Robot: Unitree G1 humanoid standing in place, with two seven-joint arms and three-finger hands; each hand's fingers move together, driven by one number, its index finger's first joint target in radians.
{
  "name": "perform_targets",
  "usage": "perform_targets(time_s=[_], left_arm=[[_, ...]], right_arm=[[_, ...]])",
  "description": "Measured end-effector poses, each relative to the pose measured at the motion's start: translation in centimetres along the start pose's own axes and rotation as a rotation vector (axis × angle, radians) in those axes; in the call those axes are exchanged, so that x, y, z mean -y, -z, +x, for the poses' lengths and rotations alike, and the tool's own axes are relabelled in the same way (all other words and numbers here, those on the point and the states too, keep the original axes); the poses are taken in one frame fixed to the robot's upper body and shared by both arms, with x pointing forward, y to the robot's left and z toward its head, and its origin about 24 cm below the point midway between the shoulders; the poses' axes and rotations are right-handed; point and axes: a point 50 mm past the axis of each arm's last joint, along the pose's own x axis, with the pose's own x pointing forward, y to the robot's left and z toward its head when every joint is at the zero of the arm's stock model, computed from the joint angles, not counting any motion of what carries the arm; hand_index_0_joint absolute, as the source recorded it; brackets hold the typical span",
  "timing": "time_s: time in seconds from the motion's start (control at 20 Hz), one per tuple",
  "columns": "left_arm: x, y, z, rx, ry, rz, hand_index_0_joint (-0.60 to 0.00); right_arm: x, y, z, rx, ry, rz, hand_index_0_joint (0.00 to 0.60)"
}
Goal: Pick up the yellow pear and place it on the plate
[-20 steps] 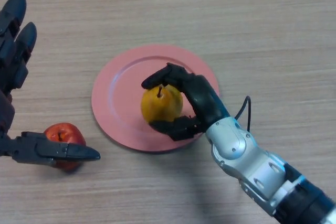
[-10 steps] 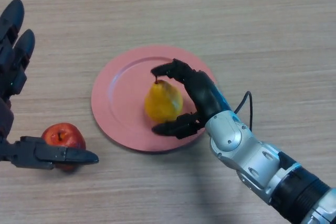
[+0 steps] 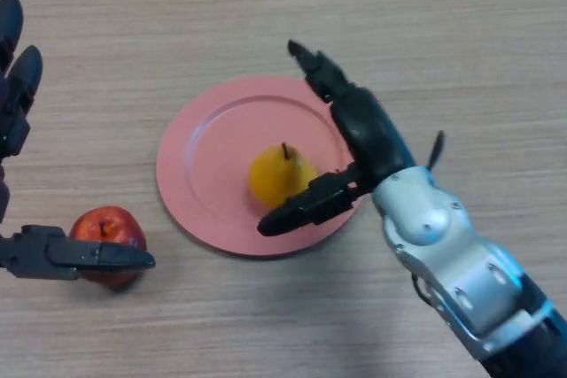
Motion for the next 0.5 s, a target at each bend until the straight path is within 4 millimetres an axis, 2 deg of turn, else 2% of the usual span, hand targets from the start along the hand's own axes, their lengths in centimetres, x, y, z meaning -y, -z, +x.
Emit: perform_targets(time_s=[0.25, 0.5], left_arm=[[0.6, -0.2, 0.2, -0.002, 0.026, -0.014, 0.000], [1.3, 0.0, 0.2, -0.009, 0.055, -0.019, 0.000]], right_arm=[[3.9, -3.2, -5.2, 0.145, 0.058, 0.096, 0.000], [5.2, -2.8, -9.8, 0.131, 0.078, 0.117, 0.000]])
